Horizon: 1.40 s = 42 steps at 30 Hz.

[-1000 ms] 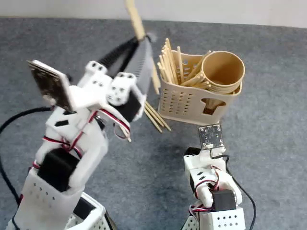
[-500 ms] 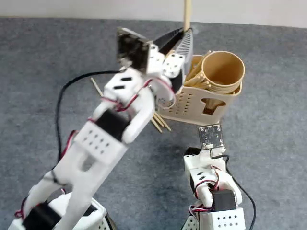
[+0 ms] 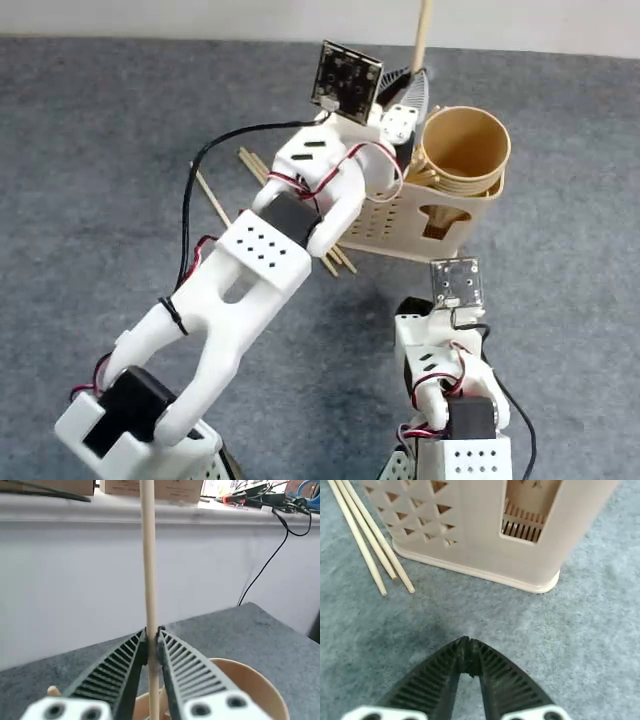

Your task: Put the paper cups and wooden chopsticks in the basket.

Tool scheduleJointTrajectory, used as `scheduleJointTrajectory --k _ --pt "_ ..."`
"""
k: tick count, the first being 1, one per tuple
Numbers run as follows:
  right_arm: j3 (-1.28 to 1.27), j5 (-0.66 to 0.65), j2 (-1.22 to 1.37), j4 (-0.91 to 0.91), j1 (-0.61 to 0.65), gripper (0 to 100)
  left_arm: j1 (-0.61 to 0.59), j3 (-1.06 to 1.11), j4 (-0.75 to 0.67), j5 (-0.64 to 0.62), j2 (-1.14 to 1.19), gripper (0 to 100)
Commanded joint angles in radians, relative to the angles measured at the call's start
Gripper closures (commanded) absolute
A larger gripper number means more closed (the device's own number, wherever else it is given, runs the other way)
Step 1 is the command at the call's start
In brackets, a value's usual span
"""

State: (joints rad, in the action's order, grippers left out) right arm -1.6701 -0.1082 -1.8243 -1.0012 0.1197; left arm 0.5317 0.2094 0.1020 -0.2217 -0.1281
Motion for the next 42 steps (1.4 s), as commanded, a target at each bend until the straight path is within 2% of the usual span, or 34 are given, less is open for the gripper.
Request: scheduleJointTrajectory --k 1,6,12,22,32,42 --pt "-0.154 0.003 -0.016 0.028 -0.01 99.3 -0.03 -0.054 -0.005 0.015 -0.013 96" --pt "-0.154 0.003 -0.016 0.028 -0.01 99.3 -0.05 -0.093 0.152 0.011 -0.013 92" --pt "-0.154 0.003 -0.016 0.028 -0.01 99.3 -0.051 -0.157 0.255 0.015 -0.018 92" --pt "-0.154 0.003 -0.016 0.028 -0.01 99.3 -0.021 -0.125 0.445 0.015 -0.236 92" --pt "-0.154 0.003 -0.016 0.028 -0.01 99.3 -0.044 0.168 0.477 0.017 -0.599 92" --pt "-0.154 0.003 -0.016 0.028 -0.01 99.3 -0.255 0.561 0.473 0.017 -1.023 92"
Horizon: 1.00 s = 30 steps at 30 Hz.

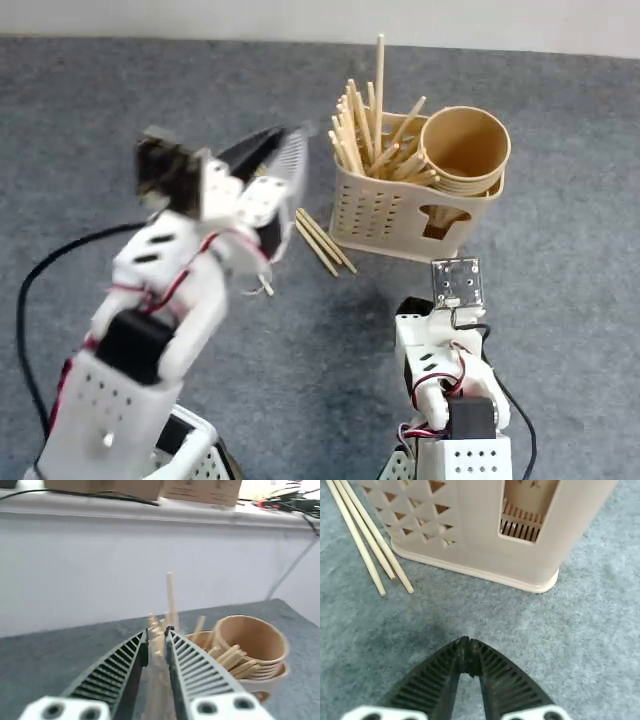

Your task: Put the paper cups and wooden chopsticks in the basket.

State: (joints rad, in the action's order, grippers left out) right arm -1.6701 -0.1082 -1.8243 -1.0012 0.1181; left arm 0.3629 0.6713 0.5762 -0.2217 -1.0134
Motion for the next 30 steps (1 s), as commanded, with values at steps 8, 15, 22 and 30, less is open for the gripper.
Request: scheduleJointTrajectory --k 8,15,22,30 --pt "-0.154 0.003 -0.016 0.028 -0.008 99.3 -0.239 0.265 0.002 0.015 -0.219 92" --pt "-0.154 0.003 -0.016 0.024 -0.008 99.3 -0.305 0.389 0.018 0.014 -0.216 92" --pt "-0.154 0.003 -0.016 0.022 -0.012 99.3 -0.303 0.395 0.152 0.014 -0.216 92" --pt "-0.154 0.003 -0.016 0.021 -0.013 99.3 -0.305 0.394 0.193 0.014 -0.203 92"
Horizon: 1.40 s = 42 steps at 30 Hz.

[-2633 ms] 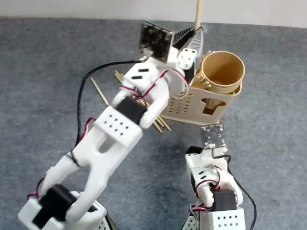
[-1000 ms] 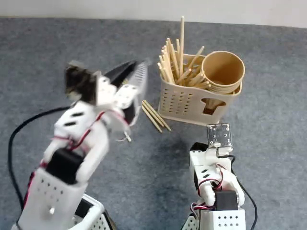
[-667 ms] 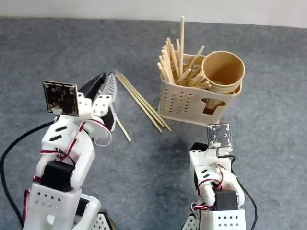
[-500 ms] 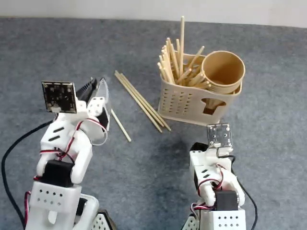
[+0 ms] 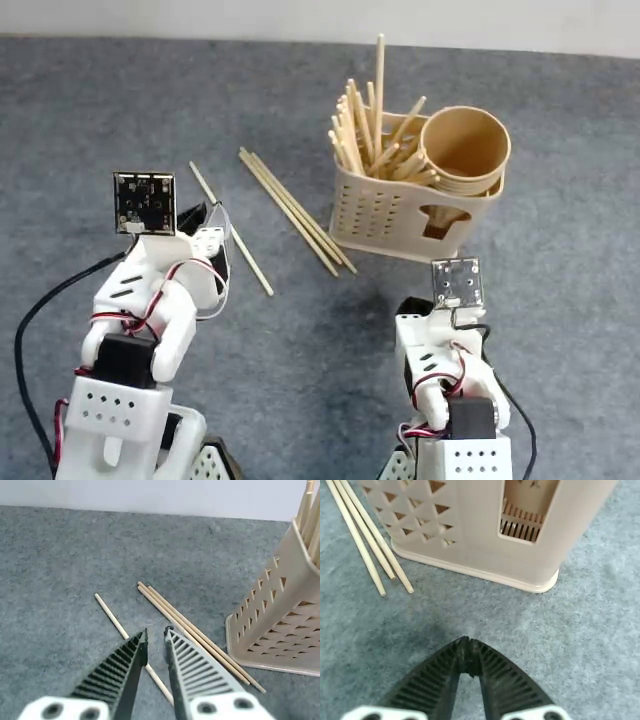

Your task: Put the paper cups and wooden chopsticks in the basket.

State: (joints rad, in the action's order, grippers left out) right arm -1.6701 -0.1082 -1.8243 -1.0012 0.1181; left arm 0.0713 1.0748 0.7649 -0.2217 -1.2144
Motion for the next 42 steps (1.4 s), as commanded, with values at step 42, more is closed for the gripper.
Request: scheduleJointTrajectory --k 42 --pt "-0.154 0.003 -0.016 0.021 -0.013 99.3 -0.12 -1.182 0.25 -0.184 1.733 85"
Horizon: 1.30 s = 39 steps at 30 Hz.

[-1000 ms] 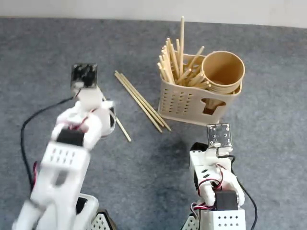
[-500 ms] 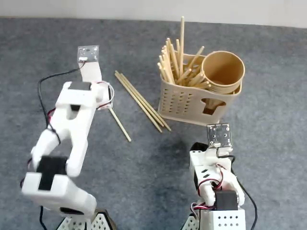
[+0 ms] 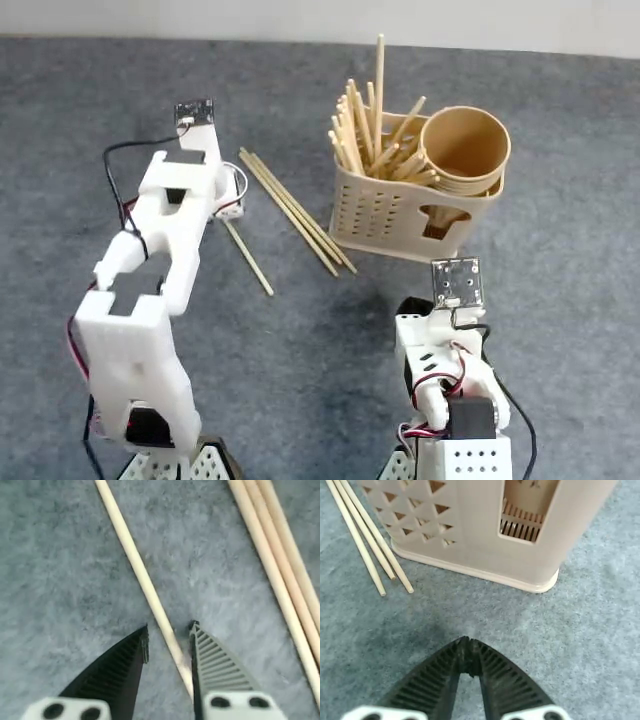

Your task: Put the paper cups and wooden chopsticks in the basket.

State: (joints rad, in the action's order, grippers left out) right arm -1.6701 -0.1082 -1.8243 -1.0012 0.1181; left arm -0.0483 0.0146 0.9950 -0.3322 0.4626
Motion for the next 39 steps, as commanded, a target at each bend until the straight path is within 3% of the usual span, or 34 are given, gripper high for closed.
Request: scheduleJointTrajectory --k 1,9,19,29,39 --pt "-0.154 0.003 -0.016 0.021 -0.013 99.3 -0.001 -0.145 0.026 -0.106 0.084 85" --pt "-0.154 0.003 -0.016 0.021 -0.013 99.3 -0.001 -0.361 0.157 -0.164 0.262 100" --pt "-0.154 0.003 -0.016 0.021 -0.015 99.3 0.007 -0.518 0.334 -0.172 0.318 99" --pt "-0.154 0.003 -0.016 0.027 -0.044 99.3 0.018 -0.696 0.601 -0.164 0.318 100" --pt "-0.154 0.003 -0.016 0.027 -0.044 99.3 0.071 -0.707 0.667 -0.161 0.303 100"
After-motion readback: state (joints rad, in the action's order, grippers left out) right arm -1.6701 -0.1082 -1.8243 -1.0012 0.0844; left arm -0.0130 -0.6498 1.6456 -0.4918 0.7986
